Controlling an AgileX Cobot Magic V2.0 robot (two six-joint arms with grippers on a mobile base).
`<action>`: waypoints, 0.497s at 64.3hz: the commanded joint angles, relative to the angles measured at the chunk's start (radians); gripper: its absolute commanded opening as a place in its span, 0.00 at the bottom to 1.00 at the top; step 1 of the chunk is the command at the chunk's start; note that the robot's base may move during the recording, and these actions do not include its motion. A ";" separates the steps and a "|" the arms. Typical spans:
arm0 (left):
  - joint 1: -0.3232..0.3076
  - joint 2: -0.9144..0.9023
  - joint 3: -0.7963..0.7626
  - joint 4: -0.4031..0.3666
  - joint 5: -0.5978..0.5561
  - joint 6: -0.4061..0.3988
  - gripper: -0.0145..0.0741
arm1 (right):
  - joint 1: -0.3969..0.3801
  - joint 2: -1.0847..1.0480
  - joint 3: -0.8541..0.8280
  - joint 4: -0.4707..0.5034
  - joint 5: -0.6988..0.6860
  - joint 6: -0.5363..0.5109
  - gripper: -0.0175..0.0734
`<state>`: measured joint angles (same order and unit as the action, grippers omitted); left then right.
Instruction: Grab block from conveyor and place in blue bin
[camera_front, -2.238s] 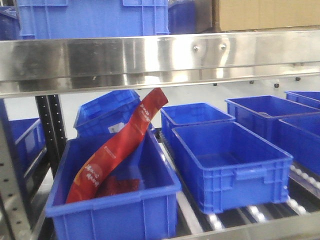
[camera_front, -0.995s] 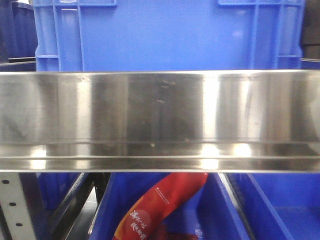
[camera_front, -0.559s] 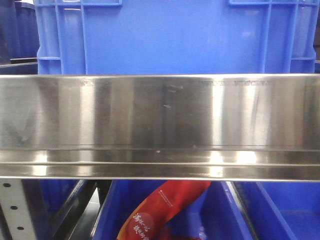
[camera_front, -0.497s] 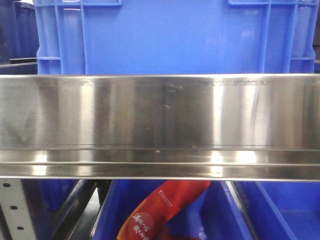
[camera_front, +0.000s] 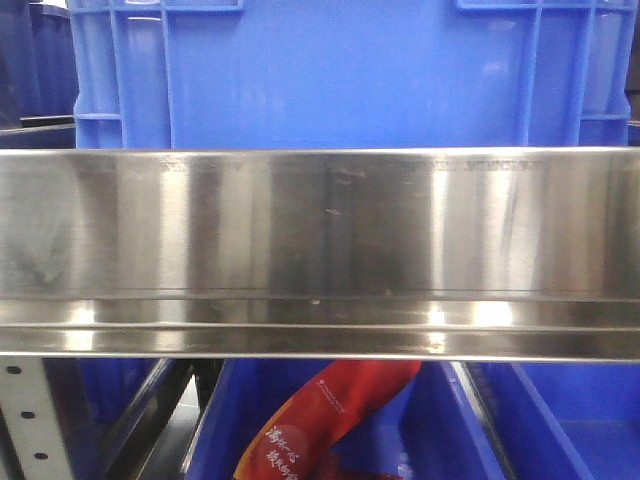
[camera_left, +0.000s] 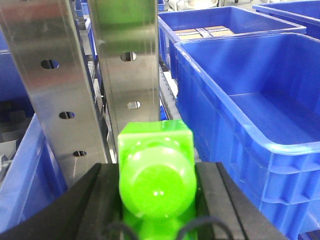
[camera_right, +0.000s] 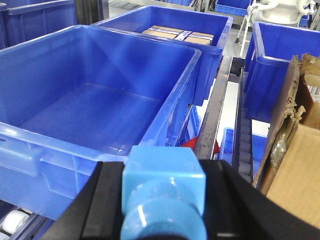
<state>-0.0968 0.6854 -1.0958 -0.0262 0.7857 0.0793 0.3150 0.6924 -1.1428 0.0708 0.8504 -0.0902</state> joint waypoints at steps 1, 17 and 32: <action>-0.006 -0.002 -0.001 -0.007 -0.018 -0.004 0.04 | -0.001 -0.004 -0.007 -0.013 -0.013 -0.002 0.02; -0.006 -0.002 -0.001 -0.011 -0.018 -0.004 0.04 | -0.001 -0.004 -0.007 -0.011 -0.033 -0.002 0.02; -0.190 0.025 -0.031 0.036 -0.046 -0.004 0.04 | 0.019 0.010 -0.032 0.049 -0.024 -0.002 0.02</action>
<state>-0.2075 0.6927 -1.1029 -0.0125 0.7713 0.0793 0.3171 0.6924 -1.1478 0.0841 0.8472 -0.0902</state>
